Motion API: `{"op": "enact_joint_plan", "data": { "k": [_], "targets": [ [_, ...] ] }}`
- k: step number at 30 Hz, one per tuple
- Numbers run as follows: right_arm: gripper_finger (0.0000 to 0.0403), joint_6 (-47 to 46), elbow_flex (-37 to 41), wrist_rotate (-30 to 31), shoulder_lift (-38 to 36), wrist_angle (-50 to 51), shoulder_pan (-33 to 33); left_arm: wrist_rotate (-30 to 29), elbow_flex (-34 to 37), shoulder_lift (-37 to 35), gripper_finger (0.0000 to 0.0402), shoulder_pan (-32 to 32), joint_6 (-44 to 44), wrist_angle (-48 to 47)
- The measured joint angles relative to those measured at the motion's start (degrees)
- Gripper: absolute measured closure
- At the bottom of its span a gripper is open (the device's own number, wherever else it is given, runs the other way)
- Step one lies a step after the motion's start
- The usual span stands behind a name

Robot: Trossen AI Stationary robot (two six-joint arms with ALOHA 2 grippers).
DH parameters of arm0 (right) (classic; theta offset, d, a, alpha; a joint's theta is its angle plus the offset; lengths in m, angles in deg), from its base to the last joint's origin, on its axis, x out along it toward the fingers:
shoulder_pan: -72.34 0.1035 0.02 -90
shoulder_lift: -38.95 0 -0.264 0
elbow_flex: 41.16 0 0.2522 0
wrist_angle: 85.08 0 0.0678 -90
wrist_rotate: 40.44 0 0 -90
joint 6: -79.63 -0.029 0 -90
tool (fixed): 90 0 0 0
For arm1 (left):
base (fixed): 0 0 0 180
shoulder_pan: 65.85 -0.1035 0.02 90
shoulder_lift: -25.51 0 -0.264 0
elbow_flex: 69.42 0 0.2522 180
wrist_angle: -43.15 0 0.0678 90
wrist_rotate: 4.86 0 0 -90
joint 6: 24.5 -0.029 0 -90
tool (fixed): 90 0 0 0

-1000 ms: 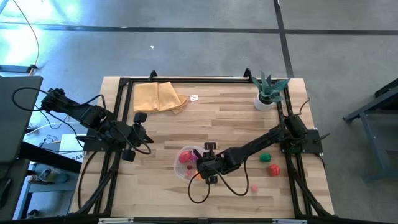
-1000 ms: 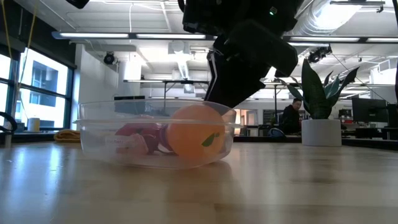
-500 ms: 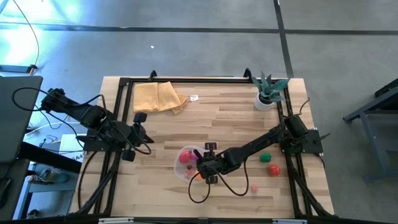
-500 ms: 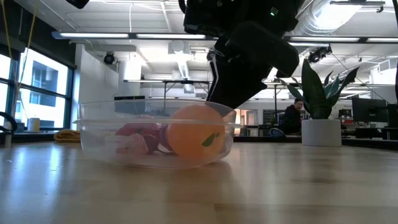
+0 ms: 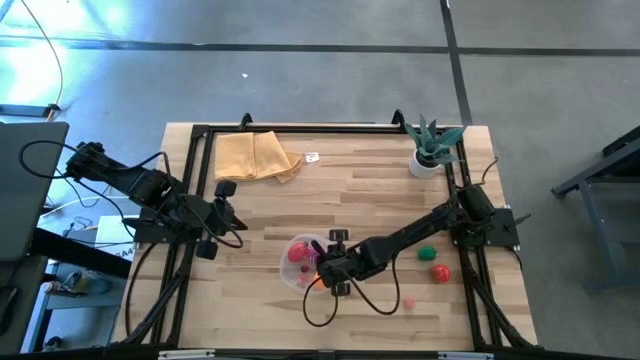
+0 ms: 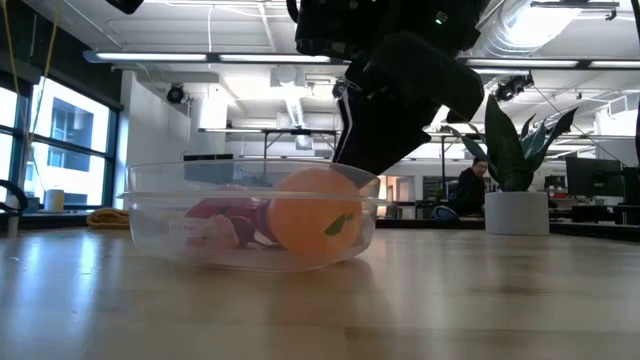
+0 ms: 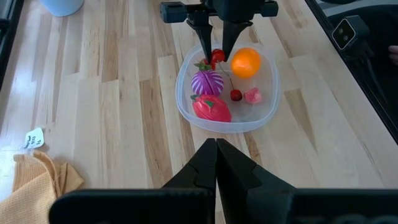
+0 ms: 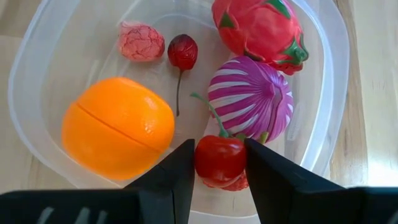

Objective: Pick and placing Produce into tupperware
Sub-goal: Put the cherry into the bin, then put the tomato into the bin

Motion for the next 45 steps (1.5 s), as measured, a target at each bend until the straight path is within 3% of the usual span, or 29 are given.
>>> {"op": "enact_joint_plan", "data": {
  "k": [5,15,23,32,39,45],
  "targets": [
    [0.0269,-0.3,0.0,-0.2,0.0,0.0,0.0,0.0,0.0,0.0,0.0401,0.0,0.0,0.0],
    [0.0186,0.1,0.0,2.2,-0.1,0.3,0.0,0.0,0.0,0.0,0.0401,0.0,0.0,0.0],
    [0.0179,1.2,-3.3,2.0,-0.1,3.3,0.1,0.0,0.0,0.0,0.0401,0.0,0.0,0.0],
    [0.0179,-4.8,-18.6,5.1,-0.1,32.9,0.3,0.0,0.0,0.0,0.0401,0.0,0.0,0.0],
    [0.0179,-22.1,-28.1,5.1,-0.1,61.5,2.5,0.0,0.0,0.0,0.0401,0.0,0.0,0.0],
    [0.0179,-30.0,-24.0,3.4,-6.8,60.9,6.7,0.0,0.0,0.0,0.0401,0.0,0.0,0.0]
  ]
}}
